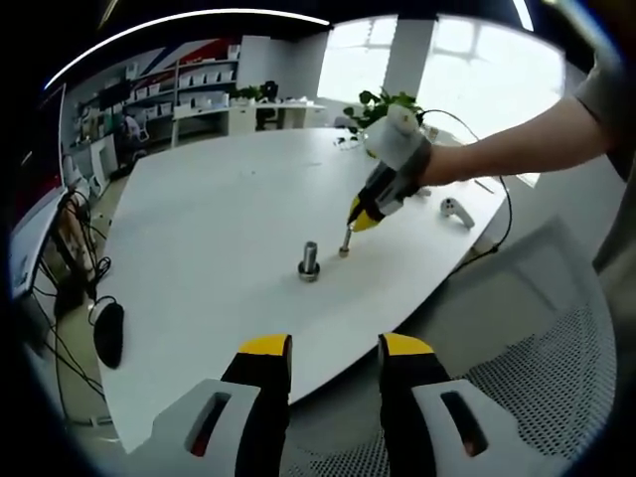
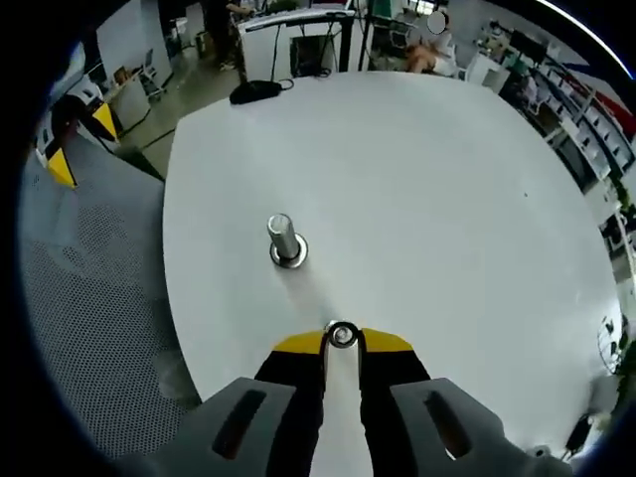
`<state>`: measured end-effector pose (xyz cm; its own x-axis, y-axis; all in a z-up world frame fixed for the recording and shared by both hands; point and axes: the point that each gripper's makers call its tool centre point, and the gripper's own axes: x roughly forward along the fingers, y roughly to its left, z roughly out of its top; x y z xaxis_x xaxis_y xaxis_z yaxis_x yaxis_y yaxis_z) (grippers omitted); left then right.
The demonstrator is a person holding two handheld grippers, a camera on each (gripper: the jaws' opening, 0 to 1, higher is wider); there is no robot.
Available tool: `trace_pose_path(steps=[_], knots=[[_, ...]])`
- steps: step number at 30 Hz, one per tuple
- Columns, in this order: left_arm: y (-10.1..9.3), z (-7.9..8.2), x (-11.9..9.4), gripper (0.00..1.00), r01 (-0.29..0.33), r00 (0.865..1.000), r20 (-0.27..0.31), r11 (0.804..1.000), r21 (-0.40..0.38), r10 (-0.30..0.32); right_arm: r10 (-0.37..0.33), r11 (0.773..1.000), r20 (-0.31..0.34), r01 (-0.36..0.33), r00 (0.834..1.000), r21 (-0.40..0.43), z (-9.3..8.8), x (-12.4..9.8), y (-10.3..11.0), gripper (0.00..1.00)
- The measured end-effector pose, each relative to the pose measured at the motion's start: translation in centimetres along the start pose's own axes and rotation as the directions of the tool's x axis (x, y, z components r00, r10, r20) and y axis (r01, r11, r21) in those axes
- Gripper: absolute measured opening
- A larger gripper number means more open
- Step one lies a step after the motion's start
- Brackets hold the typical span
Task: Place the washer onto the threaded stud by aligning its center hole with the stud, sliding it down to the base, and recovering from edge contact or off-axis alignment until the washer reaches the visible bottom stop.
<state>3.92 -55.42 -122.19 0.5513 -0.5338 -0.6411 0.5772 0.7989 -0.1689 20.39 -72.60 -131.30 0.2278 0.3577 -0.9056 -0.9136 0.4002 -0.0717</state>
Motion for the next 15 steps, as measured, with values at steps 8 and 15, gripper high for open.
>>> trace_pose_path(steps=[8,15], knots=[[0.0,0.1,0.0,0.33,0.001,1.000,0.005,1.000,0.000,-0.001,0.015,1.000,-0.014,-0.015,1.000,-0.021,0.2,0.5,0.3,0.14],[0.0,0.1,0.0,0.32,0.002,1.000,0.004,1.000,0.000,-0.002,0.035,0.999,-0.050,-0.036,0.998,-0.025,-0.2,1.8,0.3,0.14]])
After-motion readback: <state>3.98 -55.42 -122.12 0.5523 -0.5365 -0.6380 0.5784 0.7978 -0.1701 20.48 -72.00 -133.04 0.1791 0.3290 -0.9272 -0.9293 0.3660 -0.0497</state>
